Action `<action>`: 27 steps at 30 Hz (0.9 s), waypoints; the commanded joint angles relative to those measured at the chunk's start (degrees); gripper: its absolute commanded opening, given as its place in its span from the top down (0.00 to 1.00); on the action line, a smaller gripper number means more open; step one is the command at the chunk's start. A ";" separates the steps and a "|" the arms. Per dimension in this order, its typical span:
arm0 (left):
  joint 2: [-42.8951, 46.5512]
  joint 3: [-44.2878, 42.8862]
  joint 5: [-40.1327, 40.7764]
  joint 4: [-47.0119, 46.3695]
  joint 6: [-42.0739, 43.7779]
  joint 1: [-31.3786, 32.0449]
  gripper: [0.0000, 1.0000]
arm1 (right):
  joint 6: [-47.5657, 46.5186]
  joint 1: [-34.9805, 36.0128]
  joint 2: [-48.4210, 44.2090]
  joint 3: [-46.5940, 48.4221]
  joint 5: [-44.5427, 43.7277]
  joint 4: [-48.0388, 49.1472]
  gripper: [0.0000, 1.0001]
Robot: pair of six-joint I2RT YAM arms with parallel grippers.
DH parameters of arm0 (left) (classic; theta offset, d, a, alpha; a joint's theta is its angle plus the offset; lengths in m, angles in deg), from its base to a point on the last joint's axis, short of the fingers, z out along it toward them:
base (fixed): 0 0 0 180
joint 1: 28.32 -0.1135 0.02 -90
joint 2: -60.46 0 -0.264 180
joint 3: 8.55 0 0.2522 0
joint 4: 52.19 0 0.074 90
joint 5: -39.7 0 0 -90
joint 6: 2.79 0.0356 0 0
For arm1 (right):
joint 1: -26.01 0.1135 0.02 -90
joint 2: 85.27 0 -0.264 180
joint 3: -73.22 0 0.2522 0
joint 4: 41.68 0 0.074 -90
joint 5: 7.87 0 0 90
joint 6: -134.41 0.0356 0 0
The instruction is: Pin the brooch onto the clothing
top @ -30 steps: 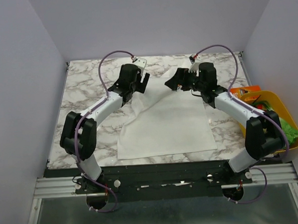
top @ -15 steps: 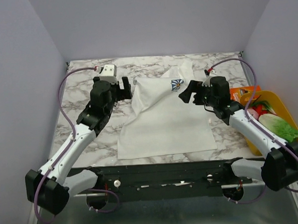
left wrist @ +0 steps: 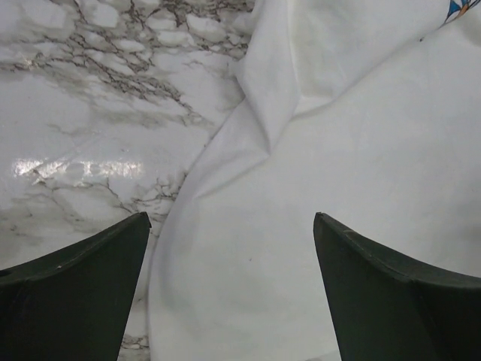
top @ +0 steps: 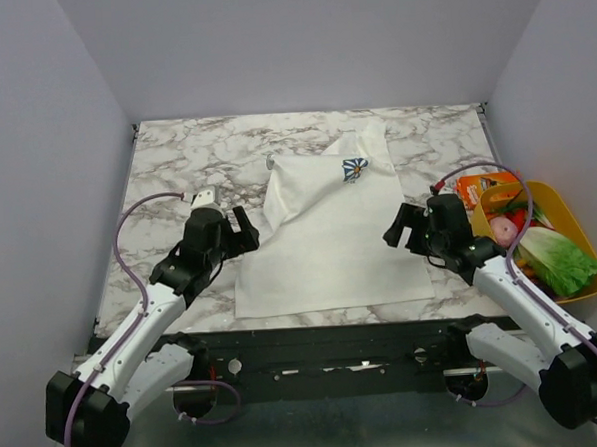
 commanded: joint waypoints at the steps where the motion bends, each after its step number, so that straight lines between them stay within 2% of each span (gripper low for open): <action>1: 0.09 1.44 -1.49 7.04 -6.64 -0.36 0.01 | 3.98 -0.22 0.95 -2.63 -4.45 -7.37 0.00; 7: -0.87 2.76 -0.95 12.31 -10.34 -0.62 0.01 | 8.98 -0.22 4.20 -1.14 -9.72 -13.26 0.06; 11: -5.34 3.20 -3.32 13.98 -11.83 -0.98 0.01 | 11.53 -0.66 7.28 0.17 -12.89 -17.04 0.08; 15: -9.22 3.12 -6.31 16.00 -13.24 -1.06 0.01 | 12.77 -1.36 10.35 0.27 -10.27 -19.32 0.09; 23: -9.39 2.68 -6.47 21.20 -15.88 -1.15 0.02 | 14.18 -2.50 13.61 0.09 -6.48 -22.58 0.10; 27: -12.38 3.12 -8.77 21.90 -17.02 -1.15 0.05 | 12.07 -6.79 13.09 -0.26 -5.78 -24.69 0.11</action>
